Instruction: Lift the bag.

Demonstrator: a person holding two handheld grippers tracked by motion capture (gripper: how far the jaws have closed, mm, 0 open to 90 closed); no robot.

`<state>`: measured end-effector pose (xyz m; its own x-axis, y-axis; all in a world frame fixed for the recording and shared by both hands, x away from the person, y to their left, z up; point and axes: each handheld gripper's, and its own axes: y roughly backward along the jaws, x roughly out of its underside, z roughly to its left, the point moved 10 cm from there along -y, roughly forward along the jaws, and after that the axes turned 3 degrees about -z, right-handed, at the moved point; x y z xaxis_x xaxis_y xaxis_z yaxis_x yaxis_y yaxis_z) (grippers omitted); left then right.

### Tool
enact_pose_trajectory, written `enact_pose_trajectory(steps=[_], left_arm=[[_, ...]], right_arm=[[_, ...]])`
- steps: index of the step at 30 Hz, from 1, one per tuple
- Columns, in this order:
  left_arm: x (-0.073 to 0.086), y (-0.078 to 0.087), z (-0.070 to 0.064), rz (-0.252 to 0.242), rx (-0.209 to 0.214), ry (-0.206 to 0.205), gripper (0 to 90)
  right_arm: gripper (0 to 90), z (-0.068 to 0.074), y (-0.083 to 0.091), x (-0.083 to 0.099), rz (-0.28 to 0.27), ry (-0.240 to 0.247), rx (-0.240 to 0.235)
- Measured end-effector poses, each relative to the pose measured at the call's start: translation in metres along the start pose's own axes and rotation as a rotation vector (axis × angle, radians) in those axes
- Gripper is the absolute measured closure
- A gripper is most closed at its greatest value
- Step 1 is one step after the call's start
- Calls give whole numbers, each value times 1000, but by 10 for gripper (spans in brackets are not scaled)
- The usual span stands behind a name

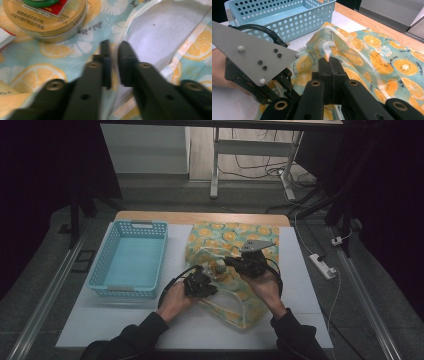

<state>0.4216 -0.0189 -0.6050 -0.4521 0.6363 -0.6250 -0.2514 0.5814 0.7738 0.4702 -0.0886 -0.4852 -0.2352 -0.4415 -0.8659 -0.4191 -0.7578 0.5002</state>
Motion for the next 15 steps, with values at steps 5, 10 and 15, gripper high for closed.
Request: enact_pose_trajectory(steps=[5, 10, 15], left_arm=[[-1, 0, 0, 3, -6, 61, 893], [-4, 3, -1, -1, -22, 71, 894], [-12, 14, -3, -34, -18, 94, 895]], right_arm=[[893, -2, 1, 1, 1, -7, 4], [893, -4, 1, 2, 5, -7, 2], [893, -5, 2, 3, 13, 5, -2]])
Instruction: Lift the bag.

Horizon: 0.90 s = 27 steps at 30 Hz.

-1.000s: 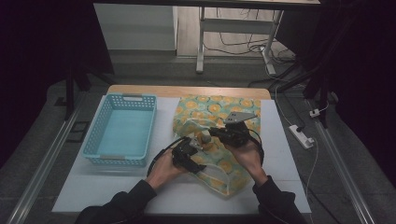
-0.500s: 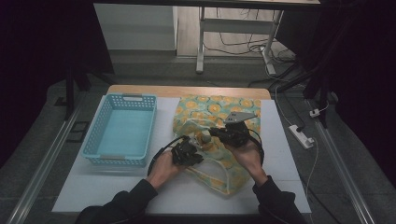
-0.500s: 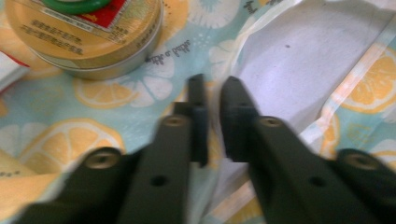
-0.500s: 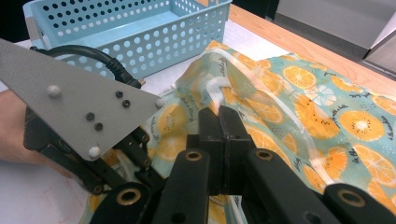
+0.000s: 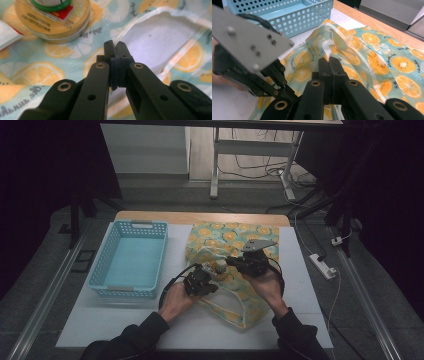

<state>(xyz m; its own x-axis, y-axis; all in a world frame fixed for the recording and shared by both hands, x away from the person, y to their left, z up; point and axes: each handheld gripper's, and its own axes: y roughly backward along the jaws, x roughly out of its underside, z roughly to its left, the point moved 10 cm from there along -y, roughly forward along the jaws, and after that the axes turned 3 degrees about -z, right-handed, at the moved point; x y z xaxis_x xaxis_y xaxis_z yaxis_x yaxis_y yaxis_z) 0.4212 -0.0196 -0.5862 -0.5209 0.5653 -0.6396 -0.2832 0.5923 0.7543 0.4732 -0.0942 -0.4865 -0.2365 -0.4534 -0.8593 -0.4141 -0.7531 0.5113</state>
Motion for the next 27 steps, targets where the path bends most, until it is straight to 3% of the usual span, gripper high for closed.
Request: enact_pose_trajectory(steps=[2, 13, 27], left_arm=[[-4, 6, 0, -6, -19, -2, 895], [-27, 42, -1, -103, 22, 40, 896], [-55, 91, 3, -243, 114, 84, 896]], right_arm=[[893, 0, 2, -2, -6, 3, -5], [894, 4, 13, -13, -27, 14, -10], [895, 12, 29, -30, -56, 12, -26]])
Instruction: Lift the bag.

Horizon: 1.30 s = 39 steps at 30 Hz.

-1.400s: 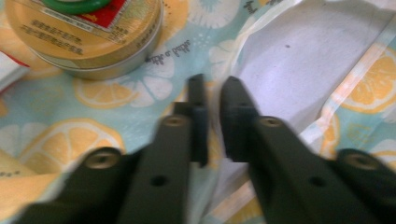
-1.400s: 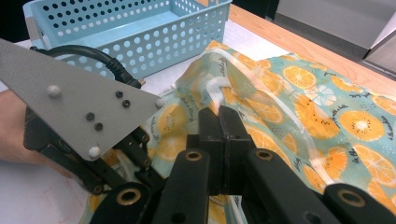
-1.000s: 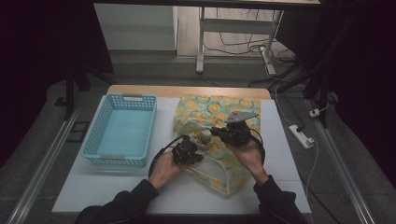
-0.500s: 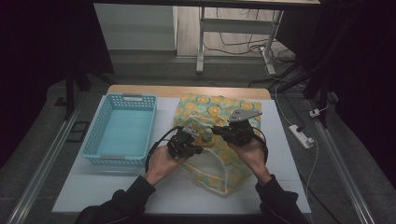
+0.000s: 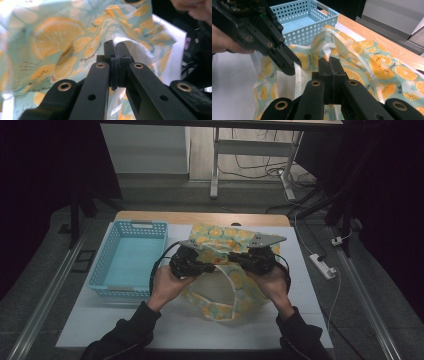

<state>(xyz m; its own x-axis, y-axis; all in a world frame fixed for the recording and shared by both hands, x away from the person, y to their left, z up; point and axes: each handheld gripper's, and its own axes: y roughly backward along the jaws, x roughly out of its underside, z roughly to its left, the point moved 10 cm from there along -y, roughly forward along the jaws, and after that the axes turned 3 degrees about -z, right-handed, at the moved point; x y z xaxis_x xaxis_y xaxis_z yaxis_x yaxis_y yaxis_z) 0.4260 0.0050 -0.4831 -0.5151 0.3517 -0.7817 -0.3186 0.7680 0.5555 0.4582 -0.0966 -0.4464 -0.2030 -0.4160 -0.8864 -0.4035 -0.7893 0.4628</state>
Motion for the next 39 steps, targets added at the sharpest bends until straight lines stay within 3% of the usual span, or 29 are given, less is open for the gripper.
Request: enact_pose_trajectory(steps=[8, 21, 30, 39], left_arm=[[-15, 12, 1, 3, 49, 28, 896], [-55, 33, 4, 6, 38, -12, 895], [-90, 52, 5, -33, 41, -29, 895], [-128, 73, 5, -64, -21, -72, 895]], right_arm=[[896, 4, 1, -4, 5, -4, -20], [896, 9, 7, -29, -28, 10, -45], [898, 7, 13, -64, -54, 49, -45], [899, 2, 21, -104, -94, 46, -51]])
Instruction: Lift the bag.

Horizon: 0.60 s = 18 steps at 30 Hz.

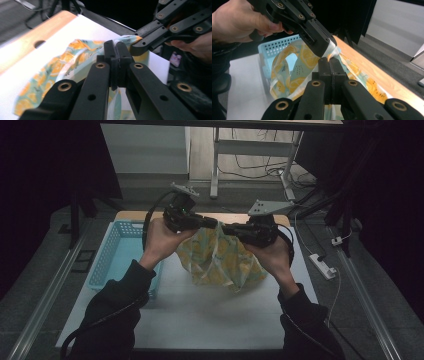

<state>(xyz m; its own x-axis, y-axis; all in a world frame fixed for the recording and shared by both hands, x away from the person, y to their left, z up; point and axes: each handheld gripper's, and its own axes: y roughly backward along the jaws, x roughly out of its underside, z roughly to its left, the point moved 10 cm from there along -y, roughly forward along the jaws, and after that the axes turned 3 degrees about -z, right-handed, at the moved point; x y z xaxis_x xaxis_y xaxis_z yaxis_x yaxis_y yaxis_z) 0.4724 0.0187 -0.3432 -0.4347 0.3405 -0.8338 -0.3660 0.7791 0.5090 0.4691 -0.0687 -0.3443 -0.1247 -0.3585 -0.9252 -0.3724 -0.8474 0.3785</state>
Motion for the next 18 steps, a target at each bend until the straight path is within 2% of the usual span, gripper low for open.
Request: enact_pose_trajectory(steps=[8, 18], left_arm=[[-35, 14, -2, -27, -50, -33, 896], [-66, 32, -4, -77, -77, -52, 896]], right_arm=[[900, -6, 8, -37, -40, 12, 10], [900, -8, 15, -71, -92, 18, 19]])
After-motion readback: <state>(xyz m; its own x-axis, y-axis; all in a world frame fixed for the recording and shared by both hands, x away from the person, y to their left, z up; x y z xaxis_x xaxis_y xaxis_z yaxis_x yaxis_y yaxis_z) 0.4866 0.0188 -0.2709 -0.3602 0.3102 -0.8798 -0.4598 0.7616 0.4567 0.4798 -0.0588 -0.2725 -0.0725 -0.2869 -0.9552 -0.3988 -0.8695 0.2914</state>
